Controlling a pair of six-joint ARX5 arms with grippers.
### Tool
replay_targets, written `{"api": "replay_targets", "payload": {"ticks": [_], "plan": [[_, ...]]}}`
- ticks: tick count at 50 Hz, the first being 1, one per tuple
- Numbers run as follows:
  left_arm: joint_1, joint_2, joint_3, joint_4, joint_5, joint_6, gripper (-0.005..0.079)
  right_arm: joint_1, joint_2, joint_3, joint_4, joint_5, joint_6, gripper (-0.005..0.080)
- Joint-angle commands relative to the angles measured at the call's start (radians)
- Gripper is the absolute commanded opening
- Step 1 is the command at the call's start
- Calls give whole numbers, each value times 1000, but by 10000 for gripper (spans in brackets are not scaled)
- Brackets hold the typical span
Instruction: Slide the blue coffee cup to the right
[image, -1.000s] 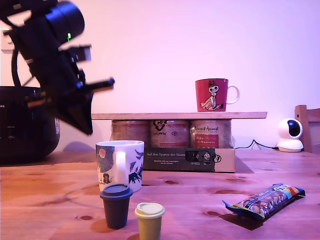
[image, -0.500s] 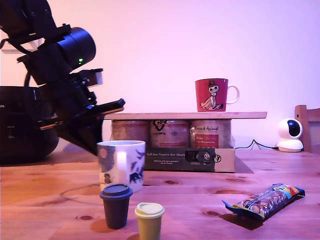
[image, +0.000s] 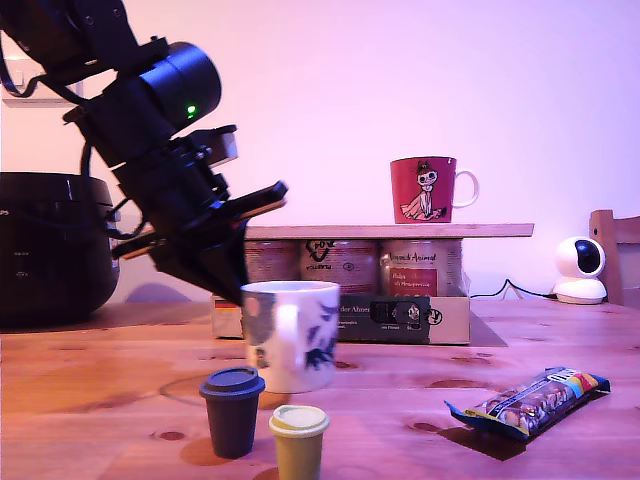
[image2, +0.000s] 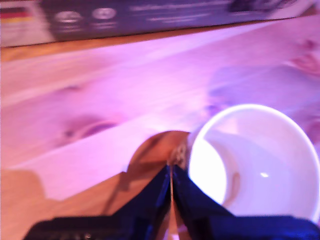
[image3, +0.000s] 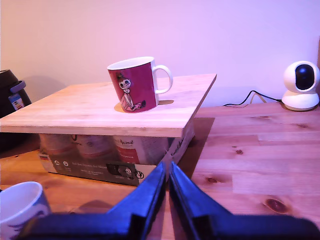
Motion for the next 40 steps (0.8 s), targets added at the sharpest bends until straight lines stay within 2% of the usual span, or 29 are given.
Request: {"api": "replay_targets", "payload": {"ticks": [1,25,33,40], "plan": [[-23,29,-19,12,9,-6,-21,6,2,-3,11,-3,2,-12],[-117,36,-19,68,51,-66,-20,6,2,-3,11,-4,5,-12],[-121,36,-19,69,23,-62,-21,6,2,-3,10,-5,5,-12],[-90,25,-19,62,6,-45,-20,6,2,-3,7,-3,5,-12]]}}
